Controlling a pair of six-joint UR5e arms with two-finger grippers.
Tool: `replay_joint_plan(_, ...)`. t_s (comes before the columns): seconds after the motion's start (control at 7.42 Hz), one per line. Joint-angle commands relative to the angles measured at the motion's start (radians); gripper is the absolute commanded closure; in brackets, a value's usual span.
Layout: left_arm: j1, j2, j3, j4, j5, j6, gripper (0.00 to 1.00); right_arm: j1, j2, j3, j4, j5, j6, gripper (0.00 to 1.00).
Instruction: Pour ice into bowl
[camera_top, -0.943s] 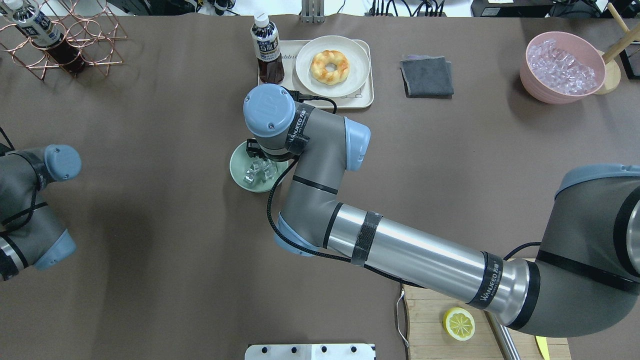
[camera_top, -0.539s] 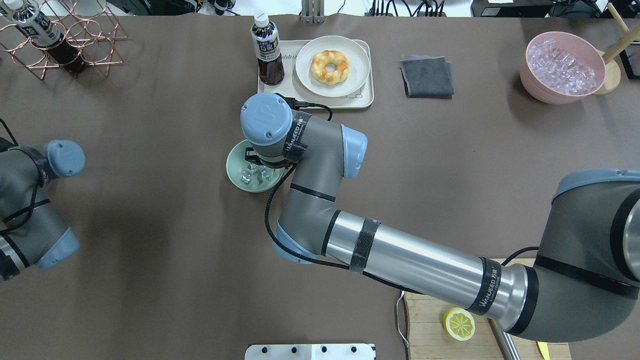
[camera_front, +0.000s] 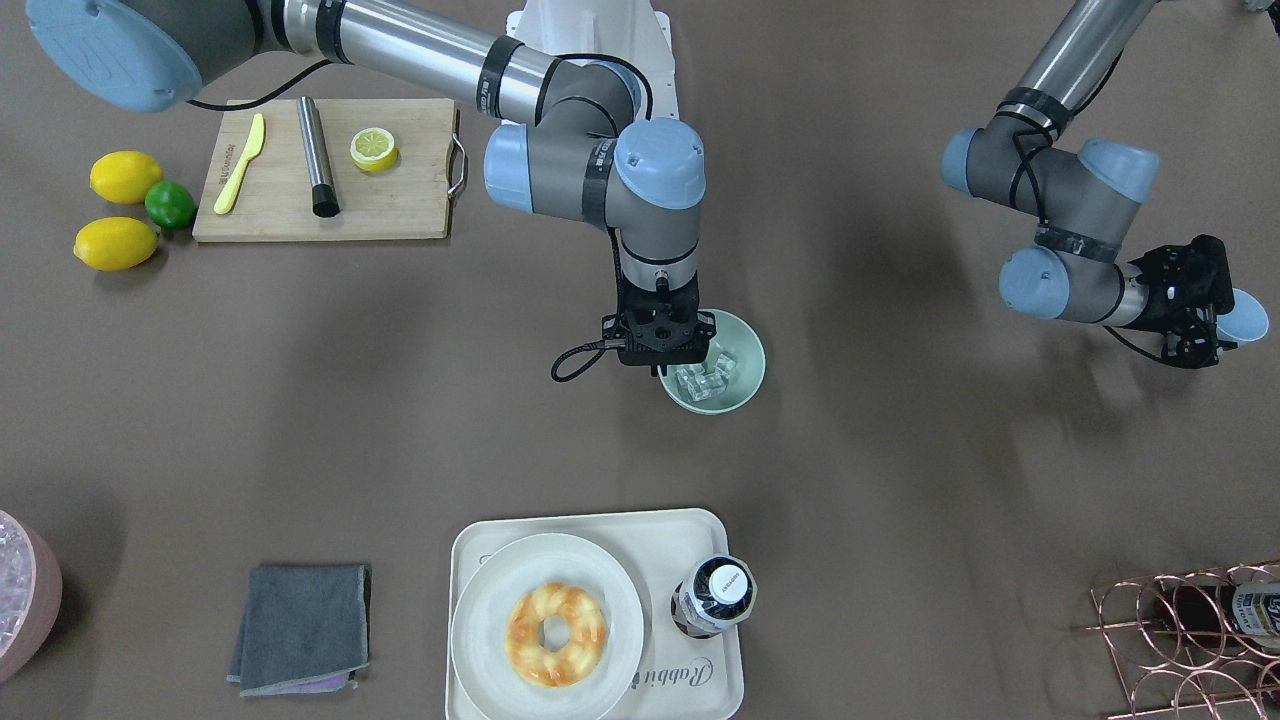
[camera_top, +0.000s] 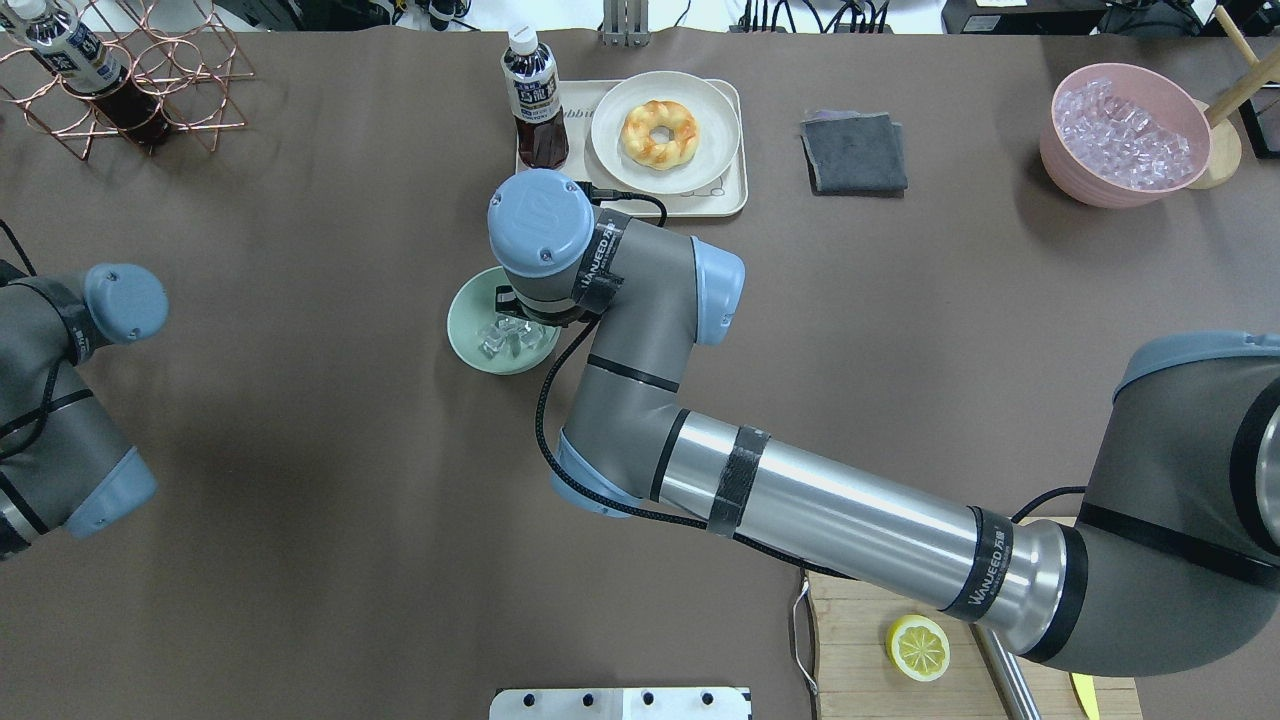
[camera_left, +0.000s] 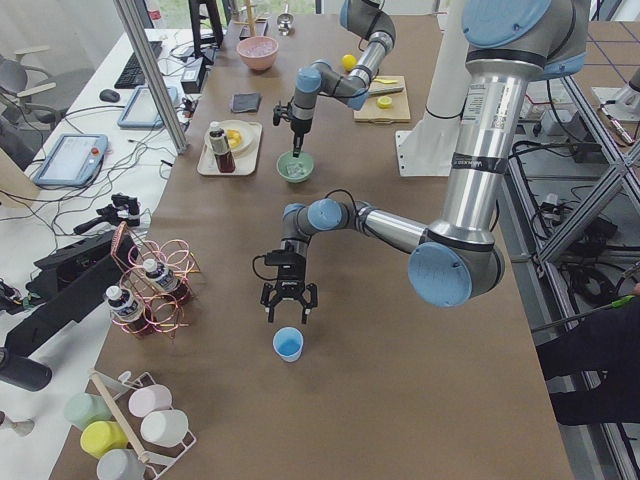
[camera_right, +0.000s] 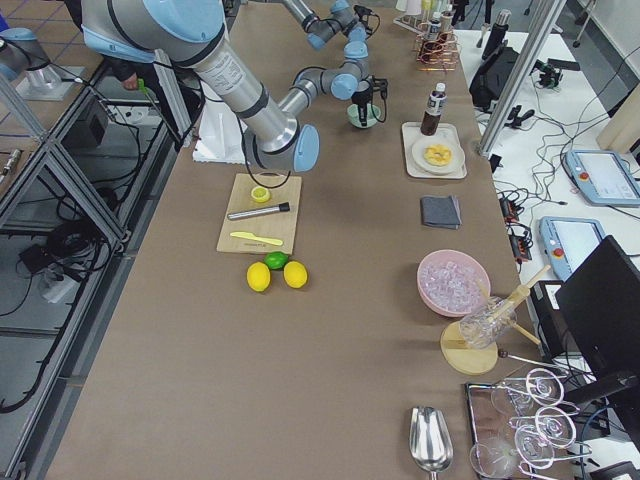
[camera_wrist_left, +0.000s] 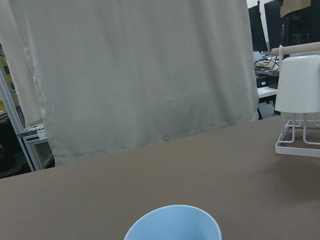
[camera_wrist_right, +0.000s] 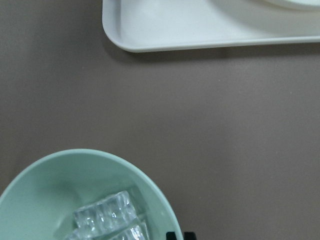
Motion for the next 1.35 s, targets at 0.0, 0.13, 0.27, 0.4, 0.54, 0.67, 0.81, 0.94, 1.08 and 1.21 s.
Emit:
replay_joint_plan(0.0,-0.048,0.003,-0.176,0.037,0.000,0.171,0.03,0.072,-0.027,0.043,-0.008,0.082,-0.033,1.00)
replay_joint_plan(0.13,-0.087,0.008,-0.222,0.032,-0.004,0.265,0.03,0.119,-0.036,0.066,-0.020,0.148,-0.056,1.00)
replay_joint_plan(0.27,-0.134,0.008,-0.256,0.023,-0.004,0.377,0.03,0.185,-0.057,0.110,-0.068,0.215,-0.095,1.00)
replay_joint_plan(0.4,-0.172,0.002,-0.273,-0.016,-0.006,0.454,0.03,0.245,-0.109,0.182,-0.114,0.277,-0.202,1.00)
replay_joint_plan(0.54,-0.220,0.008,-0.284,-0.082,-0.035,0.563,0.03,0.312,-0.190,0.277,-0.165,0.334,-0.308,1.00)
replay_joint_plan(0.67,-0.290,0.008,-0.287,-0.165,-0.088,0.701,0.03,0.383,-0.277,0.351,-0.194,0.392,-0.403,1.00)
replay_joint_plan(0.81,-0.329,0.008,-0.284,-0.225,-0.148,0.814,0.03,0.446,-0.350,0.397,-0.208,0.438,-0.497,1.00)
replay_joint_plan(0.94,-0.386,0.008,-0.287,-0.245,-0.184,0.913,0.03,0.498,-0.440,0.457,-0.221,0.454,-0.599,1.00)
replay_joint_plan(1.08,-0.465,0.008,-0.292,-0.292,-0.278,1.061,0.03,0.559,-0.540,0.495,-0.221,0.484,-0.725,1.00)
replay_joint_plan(1.21,-0.551,0.009,-0.284,-0.341,-0.382,1.214,0.03,0.615,-0.618,0.512,-0.212,0.519,-0.817,1.00)
